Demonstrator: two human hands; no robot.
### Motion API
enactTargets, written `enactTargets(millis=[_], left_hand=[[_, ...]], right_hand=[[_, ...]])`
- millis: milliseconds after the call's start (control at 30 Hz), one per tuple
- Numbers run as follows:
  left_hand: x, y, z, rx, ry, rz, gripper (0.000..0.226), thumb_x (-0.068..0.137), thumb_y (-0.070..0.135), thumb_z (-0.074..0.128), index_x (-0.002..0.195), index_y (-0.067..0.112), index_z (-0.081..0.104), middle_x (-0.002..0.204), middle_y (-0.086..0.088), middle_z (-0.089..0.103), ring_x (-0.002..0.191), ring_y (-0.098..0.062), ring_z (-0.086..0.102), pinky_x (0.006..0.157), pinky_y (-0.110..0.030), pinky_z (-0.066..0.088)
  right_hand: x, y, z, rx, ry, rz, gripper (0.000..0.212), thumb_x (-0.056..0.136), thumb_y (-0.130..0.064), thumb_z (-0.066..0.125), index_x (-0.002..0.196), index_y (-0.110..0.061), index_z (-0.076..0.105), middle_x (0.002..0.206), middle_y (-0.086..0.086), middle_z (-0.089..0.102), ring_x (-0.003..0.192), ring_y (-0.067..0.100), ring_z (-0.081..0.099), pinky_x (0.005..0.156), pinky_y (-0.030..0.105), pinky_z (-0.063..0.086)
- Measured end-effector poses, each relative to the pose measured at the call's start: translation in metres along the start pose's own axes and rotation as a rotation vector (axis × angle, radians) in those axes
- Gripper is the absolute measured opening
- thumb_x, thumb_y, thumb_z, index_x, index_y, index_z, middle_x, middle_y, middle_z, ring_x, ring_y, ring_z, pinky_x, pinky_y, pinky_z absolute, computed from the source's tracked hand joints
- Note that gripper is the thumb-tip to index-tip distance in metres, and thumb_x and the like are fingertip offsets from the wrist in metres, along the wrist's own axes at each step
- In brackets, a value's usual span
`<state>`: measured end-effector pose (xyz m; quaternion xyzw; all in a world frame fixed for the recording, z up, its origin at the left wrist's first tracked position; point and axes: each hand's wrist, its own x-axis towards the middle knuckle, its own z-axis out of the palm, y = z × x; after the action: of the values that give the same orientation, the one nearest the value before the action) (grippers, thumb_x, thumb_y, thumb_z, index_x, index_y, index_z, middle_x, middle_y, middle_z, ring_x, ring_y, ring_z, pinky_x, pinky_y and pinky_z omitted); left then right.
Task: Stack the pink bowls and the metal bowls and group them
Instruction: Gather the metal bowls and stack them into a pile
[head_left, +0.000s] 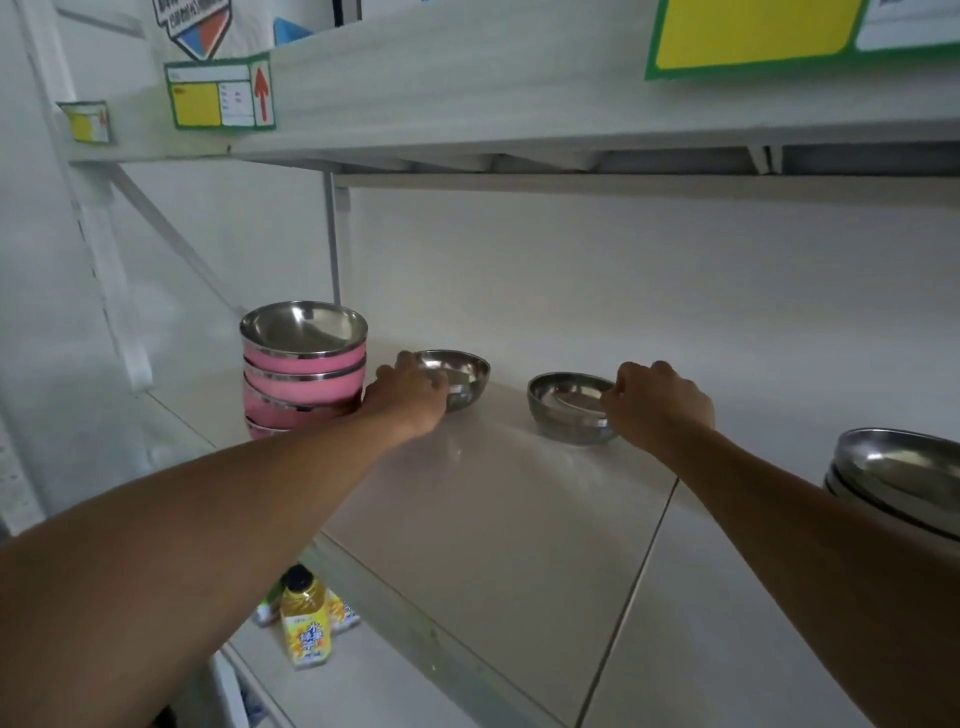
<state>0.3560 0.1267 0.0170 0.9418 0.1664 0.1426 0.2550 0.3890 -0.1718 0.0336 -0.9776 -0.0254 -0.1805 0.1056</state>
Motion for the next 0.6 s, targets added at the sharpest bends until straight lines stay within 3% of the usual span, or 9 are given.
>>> enactTargets(millis=[67,167,233,300,367,433,600], left_hand=[[0.011,-0.002,0.003,0.013,-0.008,-0.038,0.068,0.112,0.057,0.035,0.158,0.007,0.035,0.150,-0.028,0.053,0.128,-0.046,0.062,0.097,-0.047,0.050],[0.024,-0.001,0.004,-0.029,-0.052,-0.101,0.071,0.113,0.057,0.033,0.167,0.011,0.029,0.155,-0.022,0.052,0.126,-0.041,0.064,0.093,-0.042,0.049],[0.033,-0.001,0.007,-0.135,-0.068,-0.202,0.070,0.114,0.049,0.037,0.170,0.009,0.025,0.153,-0.021,0.055,0.114,-0.037,0.069,0.083,-0.039,0.053],[0.042,-0.004,0.012,-0.255,-0.091,-0.266,0.061,0.112,0.031,0.043,0.166,0.004,0.037,0.131,-0.024,0.068,0.090,-0.033,0.074,0.063,-0.033,0.054],[0.048,-0.006,0.017,-0.369,-0.124,-0.275,0.050,0.106,0.008,0.045,0.153,-0.002,0.055,0.098,-0.024,0.071,0.057,-0.026,0.059,0.049,-0.028,0.043],[0.046,-0.006,0.019,-0.463,-0.143,-0.273,0.044,0.101,-0.001,0.045,0.140,-0.004,0.065,0.082,-0.022,0.069,0.050,-0.023,0.050,0.052,-0.028,0.038],[0.030,0.002,0.008,-0.509,-0.132,-0.252,0.036,0.099,0.008,0.046,0.119,-0.004,0.073,0.057,-0.012,0.064,0.038,-0.018,0.047,0.046,-0.024,0.036]], right_hand=[[0.006,0.000,0.003,0.027,-0.037,0.013,0.034,0.097,-0.038,0.052,0.125,-0.028,0.067,0.100,0.003,0.064,0.083,0.027,0.068,0.073,0.039,0.060],[0.013,0.000,0.006,0.182,-0.162,0.117,0.044,0.096,-0.035,0.057,0.139,-0.027,0.056,0.096,0.002,0.068,0.069,0.024,0.074,0.051,0.029,0.056],[0.020,-0.001,0.009,0.322,-0.239,0.250,0.031,0.097,-0.026,0.057,0.123,-0.009,0.061,0.085,0.006,0.075,0.054,0.024,0.075,0.042,0.024,0.054],[0.025,-0.002,0.013,0.406,-0.289,0.347,0.027,0.097,-0.013,0.053,0.108,0.003,0.072,0.064,0.011,0.075,0.040,0.024,0.067,0.041,0.024,0.053],[0.023,-0.003,0.015,0.486,-0.342,0.402,0.028,0.101,-0.006,0.051,0.104,0.006,0.076,0.061,0.016,0.071,0.037,0.024,0.061,0.040,0.023,0.049],[0.019,-0.002,0.016,0.547,-0.351,0.432,0.029,0.103,-0.002,0.048,0.106,0.008,0.075,0.067,0.018,0.071,0.039,0.022,0.058,0.040,0.023,0.045],[0.009,0.002,0.011,0.547,-0.286,0.418,0.032,0.102,-0.011,0.045,0.099,0.003,0.074,0.053,0.010,0.071,0.033,0.018,0.056,0.041,0.021,0.046]])
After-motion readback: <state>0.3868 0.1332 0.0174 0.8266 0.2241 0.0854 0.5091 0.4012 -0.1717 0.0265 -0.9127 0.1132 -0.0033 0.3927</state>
